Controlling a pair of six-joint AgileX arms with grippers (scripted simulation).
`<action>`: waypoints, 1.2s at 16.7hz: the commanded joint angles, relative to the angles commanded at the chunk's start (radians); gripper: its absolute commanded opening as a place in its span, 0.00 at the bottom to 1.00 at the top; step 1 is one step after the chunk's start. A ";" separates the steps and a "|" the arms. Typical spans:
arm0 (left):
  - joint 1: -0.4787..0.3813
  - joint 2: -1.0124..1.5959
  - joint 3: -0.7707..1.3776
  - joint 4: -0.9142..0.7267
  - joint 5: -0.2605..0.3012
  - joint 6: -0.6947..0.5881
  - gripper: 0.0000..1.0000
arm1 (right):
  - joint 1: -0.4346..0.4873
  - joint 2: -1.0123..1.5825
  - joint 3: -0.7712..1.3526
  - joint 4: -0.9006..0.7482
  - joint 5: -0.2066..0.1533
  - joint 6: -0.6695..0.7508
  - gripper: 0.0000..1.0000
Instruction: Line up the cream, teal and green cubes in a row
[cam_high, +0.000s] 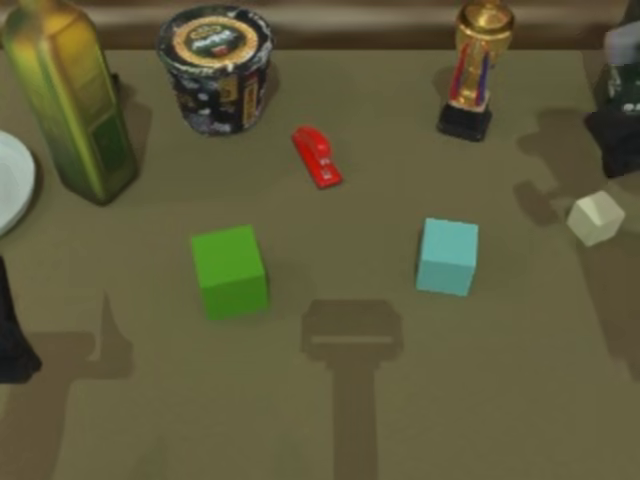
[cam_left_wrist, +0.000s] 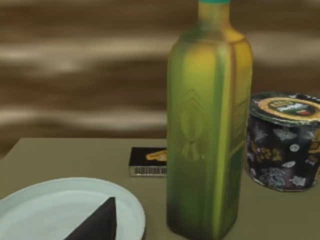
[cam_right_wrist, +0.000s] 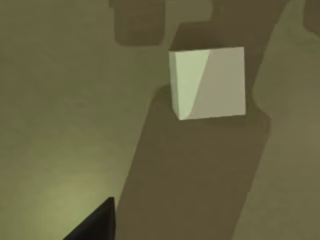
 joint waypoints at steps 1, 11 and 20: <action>0.000 0.000 0.000 0.000 0.000 0.000 1.00 | 0.002 0.076 0.067 -0.039 0.000 -0.011 1.00; 0.000 0.000 0.000 0.000 0.000 0.000 1.00 | 0.010 0.368 0.342 -0.186 -0.004 -0.056 1.00; 0.000 0.000 0.000 0.000 0.000 0.000 1.00 | 0.010 0.434 0.206 0.026 -0.004 -0.055 1.00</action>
